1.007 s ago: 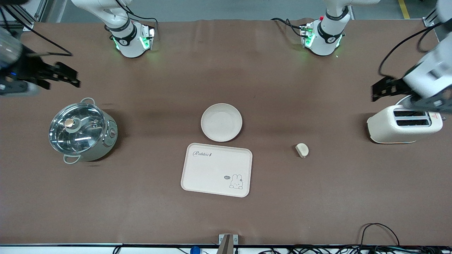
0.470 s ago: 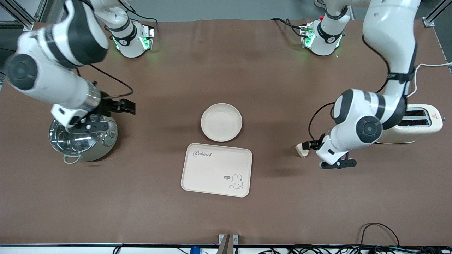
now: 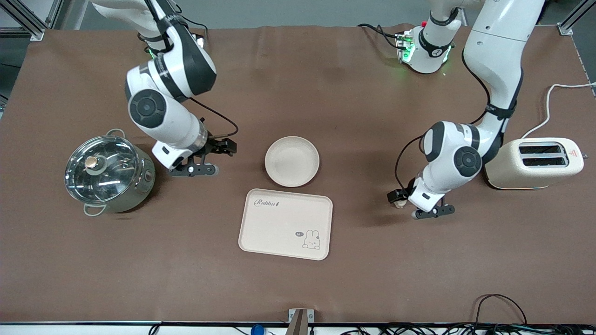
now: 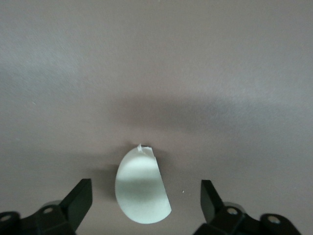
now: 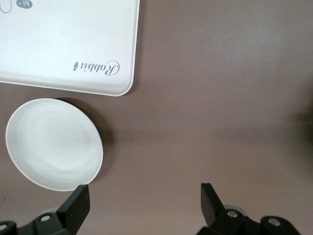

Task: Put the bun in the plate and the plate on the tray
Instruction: 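Grasp the cream bun with the left gripper while the right gripper nears the plate, then carry the bun over the plate while the right gripper grips the plate rim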

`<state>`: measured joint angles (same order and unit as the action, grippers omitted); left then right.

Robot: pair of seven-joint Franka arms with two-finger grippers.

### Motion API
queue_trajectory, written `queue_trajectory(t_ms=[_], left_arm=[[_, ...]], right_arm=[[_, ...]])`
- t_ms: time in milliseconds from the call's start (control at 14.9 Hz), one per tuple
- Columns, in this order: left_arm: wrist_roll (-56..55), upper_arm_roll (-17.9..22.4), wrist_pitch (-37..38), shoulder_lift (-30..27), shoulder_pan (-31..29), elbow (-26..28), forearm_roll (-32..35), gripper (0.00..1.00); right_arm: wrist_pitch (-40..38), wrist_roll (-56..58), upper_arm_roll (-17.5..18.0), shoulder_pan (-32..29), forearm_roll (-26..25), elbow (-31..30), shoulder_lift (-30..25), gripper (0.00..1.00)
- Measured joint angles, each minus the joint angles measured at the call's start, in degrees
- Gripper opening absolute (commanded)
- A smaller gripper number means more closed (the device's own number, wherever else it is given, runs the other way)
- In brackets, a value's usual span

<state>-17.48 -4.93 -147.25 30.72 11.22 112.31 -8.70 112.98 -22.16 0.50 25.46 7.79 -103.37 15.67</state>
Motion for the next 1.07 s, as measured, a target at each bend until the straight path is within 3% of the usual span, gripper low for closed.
queue_trajectory(t_ms=[134, 268, 336, 671, 872, 1074], left_arm=[[-0.11, -0.43, -3.23, 0.08, 0.00, 2.30, 0.00, 0.24], [-0.11, -0.51, -3.96, 0.09, 0.00, 2.89, 0.00, 0.13], [-0.11, -0.51, -4.01, 0.08, 0.00, 2.89, 0.00, 0.01], [-0.12, -1.07, -4.30, -0.06, -0.05, 2.76, -0.01, 0.00], [-3.66, -4.22, -0.90, -1.20, 0.95, -0.07, 0.00, 0.00], [-14.26, -5.08, 5.68, -1.76, 9.01, -6.44, 0.24, 0.00]], right_arm=[[1.92, -0.04, 0.00, 0.47, 0.00, -0.72, 1.06, 1.00], [4.24, -0.43, 0.00, 1.11, 0.28, -2.19, 1.33, 1.00], [4.98, -0.72, 0.00, 1.44, 1.10, -2.79, 1.32, 1.00], [9.58, -1.98, -0.01, 2.68, 4.25, -6.66, 1.33, 1.00], [12.90, -3.86, 0.00, 4.48, 4.56, -8.86, 1.32, 1.00], [19.38, -4.36, 0.00, 6.08, 7.98, -13.04, 1.33, 1.00]])
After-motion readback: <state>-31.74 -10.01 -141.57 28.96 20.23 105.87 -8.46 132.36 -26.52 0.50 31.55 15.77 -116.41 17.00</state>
